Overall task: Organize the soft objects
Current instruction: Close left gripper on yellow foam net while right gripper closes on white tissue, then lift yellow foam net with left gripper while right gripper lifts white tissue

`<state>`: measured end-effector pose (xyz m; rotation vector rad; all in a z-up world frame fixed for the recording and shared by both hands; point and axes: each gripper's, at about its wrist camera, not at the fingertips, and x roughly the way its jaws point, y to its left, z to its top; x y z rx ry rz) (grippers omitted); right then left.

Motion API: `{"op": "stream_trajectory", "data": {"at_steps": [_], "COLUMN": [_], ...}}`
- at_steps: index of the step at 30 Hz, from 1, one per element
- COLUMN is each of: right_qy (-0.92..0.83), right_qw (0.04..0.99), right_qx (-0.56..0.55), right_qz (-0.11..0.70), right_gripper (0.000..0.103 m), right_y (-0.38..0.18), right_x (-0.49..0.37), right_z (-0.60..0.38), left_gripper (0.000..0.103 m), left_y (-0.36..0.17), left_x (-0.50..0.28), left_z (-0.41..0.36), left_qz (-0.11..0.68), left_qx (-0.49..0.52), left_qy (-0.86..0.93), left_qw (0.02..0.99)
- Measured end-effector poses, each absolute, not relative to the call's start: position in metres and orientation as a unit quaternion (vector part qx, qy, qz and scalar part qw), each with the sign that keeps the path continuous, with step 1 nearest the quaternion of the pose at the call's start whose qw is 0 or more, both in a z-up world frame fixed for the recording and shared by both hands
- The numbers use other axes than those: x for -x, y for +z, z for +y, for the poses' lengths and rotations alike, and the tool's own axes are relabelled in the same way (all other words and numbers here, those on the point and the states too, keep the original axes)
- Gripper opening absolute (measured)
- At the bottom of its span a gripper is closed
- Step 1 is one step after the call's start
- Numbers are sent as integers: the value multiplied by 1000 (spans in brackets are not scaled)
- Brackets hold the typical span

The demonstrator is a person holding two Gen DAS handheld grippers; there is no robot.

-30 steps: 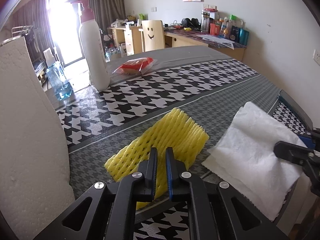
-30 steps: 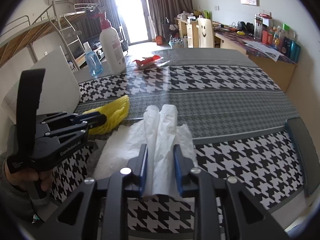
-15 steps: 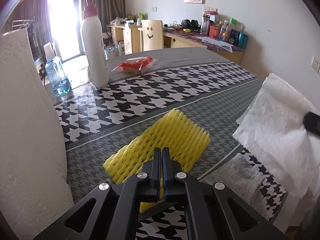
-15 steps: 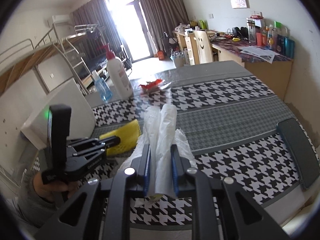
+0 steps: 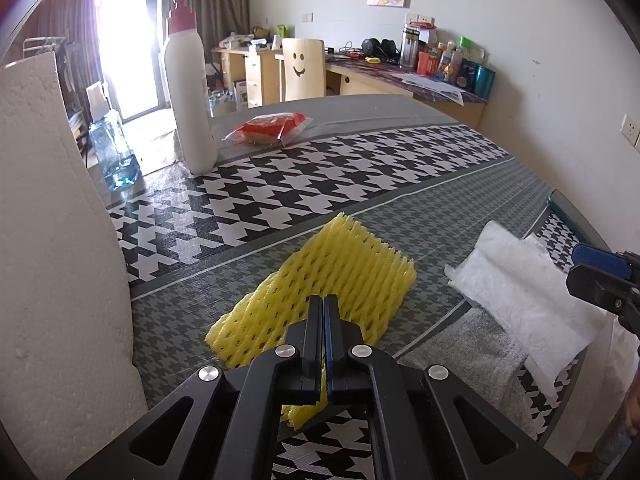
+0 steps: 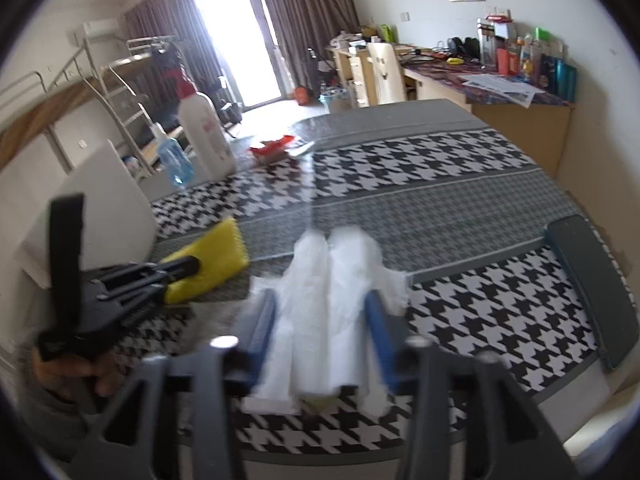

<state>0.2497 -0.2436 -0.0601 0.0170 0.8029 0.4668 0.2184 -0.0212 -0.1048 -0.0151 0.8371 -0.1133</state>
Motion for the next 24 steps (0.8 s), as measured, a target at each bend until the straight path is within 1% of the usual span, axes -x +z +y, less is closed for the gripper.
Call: {"op": "stream_trajectory", "data": {"at_steps": [6,13,14,16,17,20,24], "right_qy": [228,227,225,225,222,226,232], "right_qw": [897,893,893,891,892,894,898], "right_qx": [15,50,53,60,63,61,46], "right_qz": [378,385,385,389,388,383,371], "right_gripper": [58,57,45,32,21,11,8], "right_y": [-58,-70,-70,-71,-71,-66,-55], "right_x": [-241,-239,-240,-241,-241,-237,-233], "right_z": [-240,-225,-224,-222,-222,-223,-227], "left_gripper": [0,0,0,0,0,0,0], "left_y": [-105,-105,-105,-105,-104,-104,-99], "left_x": [-218,-218,-218,-218,-218,-217,-214], "left_z": [-22,-22,-22,-22,-22,-24,-25], "left_qz": [406,407,406,406,406,406,401], "left_qx": [6,6,6,6,7,5,10], "left_qy": [-55,-55,-55,-56,-55,-58,-66], "left_qw": [912,912,912,912,912,912,914]}}
